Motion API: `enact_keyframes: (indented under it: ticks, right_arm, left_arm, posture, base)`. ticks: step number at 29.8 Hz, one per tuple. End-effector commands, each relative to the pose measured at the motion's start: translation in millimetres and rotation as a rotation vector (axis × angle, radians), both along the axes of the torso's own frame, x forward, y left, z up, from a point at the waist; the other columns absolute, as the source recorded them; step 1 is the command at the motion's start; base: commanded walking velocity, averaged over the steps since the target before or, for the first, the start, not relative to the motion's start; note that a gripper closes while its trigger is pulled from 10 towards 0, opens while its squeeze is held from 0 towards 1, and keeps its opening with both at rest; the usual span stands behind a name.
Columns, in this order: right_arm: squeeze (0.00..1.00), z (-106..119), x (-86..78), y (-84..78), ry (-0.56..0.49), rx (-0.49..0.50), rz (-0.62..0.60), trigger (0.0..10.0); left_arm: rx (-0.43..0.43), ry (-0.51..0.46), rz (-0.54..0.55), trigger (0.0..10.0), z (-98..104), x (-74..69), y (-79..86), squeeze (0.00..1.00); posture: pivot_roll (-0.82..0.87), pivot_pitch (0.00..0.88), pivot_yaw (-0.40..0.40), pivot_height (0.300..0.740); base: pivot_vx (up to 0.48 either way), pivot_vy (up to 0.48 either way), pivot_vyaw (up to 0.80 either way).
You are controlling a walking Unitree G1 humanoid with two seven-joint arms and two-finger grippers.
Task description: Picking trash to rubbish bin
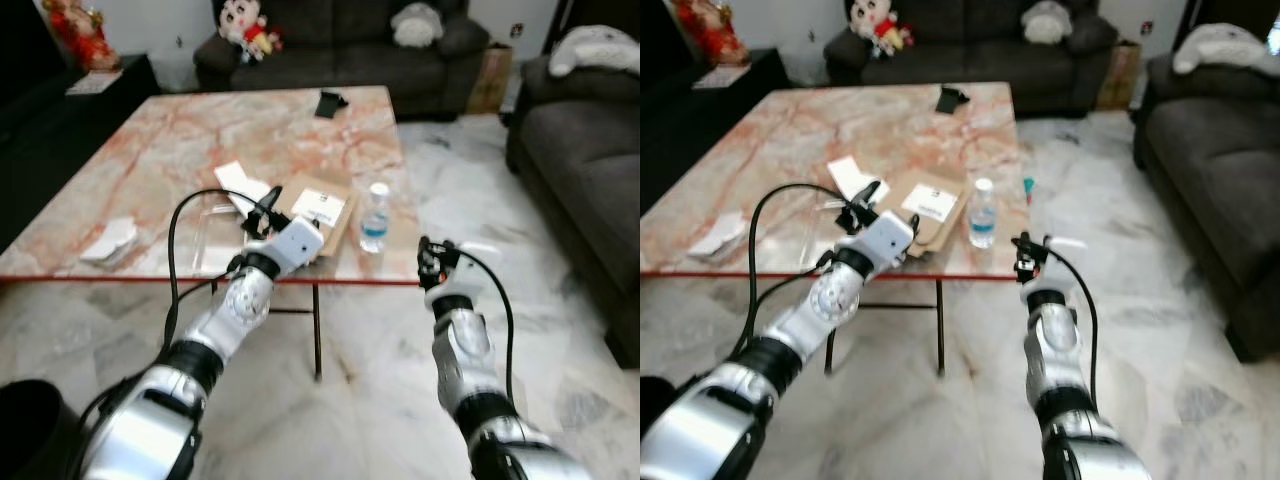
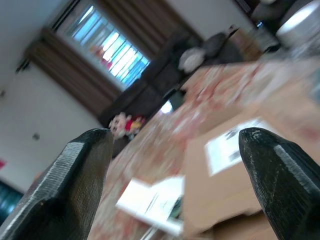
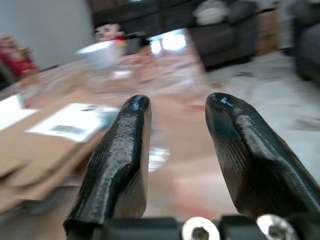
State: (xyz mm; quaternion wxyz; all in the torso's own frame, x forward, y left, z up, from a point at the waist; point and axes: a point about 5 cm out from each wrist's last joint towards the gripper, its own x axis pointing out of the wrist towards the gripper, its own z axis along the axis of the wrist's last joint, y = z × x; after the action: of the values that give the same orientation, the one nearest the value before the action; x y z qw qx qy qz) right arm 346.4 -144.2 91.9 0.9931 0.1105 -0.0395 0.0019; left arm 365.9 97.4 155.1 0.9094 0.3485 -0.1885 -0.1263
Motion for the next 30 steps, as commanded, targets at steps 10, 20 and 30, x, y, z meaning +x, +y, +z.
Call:
enact_keyframes:
  ticks: [10,20,30]
  right_arm:
    - [0.00,11.8,4.4,-4.5,-0.042,-0.036,0.025,10.0]
    - [0.00,10.3,3.1,-2.9,-0.038,-0.016,0.012,10.0]
    - [0.00,5.4,0.8,-3.8,-0.017,-0.010,0.011,10.0]
  left_arm:
    - [-0.108,0.059,-0.010,10.0,-16.6,-9.3,-4.7,0.00]
    - [-0.030,0.083,-0.069,10.0,-24.1,-15.6,-5.7,0.00]
    - [0.299,0.149,-0.096,10.0,-42.0,-14.0,-2.3,1.00]
  posture:
    - [0.15,0.000,0.004,0.740]
    - [0.16,0.000,0.024,0.740]
    - [0.16,0.000,0.027,0.740]
  base:
    - [0.061,0.000,0.00]
    - [0.000,0.000,0.00]
    - [0.000,0.000,0.00]
